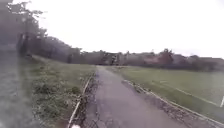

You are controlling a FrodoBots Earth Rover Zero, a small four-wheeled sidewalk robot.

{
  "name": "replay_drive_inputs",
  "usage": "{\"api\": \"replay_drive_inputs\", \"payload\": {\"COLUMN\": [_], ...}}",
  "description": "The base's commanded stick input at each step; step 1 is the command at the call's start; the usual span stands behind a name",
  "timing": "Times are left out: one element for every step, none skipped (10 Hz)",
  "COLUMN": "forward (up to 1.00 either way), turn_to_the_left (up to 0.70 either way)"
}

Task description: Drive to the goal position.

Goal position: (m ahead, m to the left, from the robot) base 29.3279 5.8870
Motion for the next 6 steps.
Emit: {"api": "replay_drive_inputs", "payload": {"forward": [0.0, 0.0, 0.0, 0.0, 0.0, 0.0], "turn_to_the_left": [0.0, -0.68, -0.69, -0.7, -0.4, -0.07]}}
